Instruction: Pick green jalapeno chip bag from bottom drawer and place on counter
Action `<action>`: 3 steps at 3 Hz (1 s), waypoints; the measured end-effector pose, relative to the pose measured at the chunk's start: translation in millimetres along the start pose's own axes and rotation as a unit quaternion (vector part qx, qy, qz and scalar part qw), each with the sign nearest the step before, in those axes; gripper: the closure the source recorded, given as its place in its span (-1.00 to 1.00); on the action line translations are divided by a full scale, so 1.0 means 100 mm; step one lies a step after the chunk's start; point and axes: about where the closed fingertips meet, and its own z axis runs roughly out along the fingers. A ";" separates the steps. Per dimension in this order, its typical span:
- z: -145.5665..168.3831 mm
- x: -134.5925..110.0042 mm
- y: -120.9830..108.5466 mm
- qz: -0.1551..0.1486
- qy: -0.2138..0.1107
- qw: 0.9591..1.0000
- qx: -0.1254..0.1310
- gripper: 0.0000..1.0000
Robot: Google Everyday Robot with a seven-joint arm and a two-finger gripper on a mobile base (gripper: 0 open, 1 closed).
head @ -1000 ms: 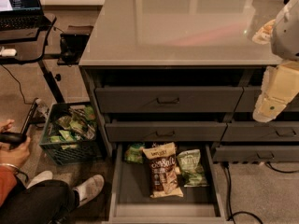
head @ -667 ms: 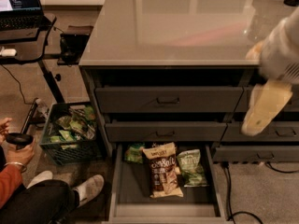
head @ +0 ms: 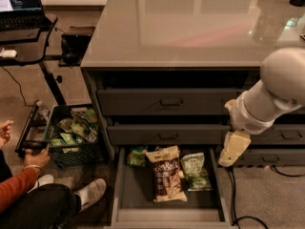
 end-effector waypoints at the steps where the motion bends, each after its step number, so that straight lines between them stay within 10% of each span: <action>1: 0.73 0.33 -0.27 -0.008 0.001 1.000 -0.014 -1.00; 3: 1.07 0.47 -0.29 -0.007 -0.028 1.000 -0.010 -1.00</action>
Offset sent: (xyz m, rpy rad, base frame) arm 0.0500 -0.0412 -0.0947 -0.0123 0.0185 0.0123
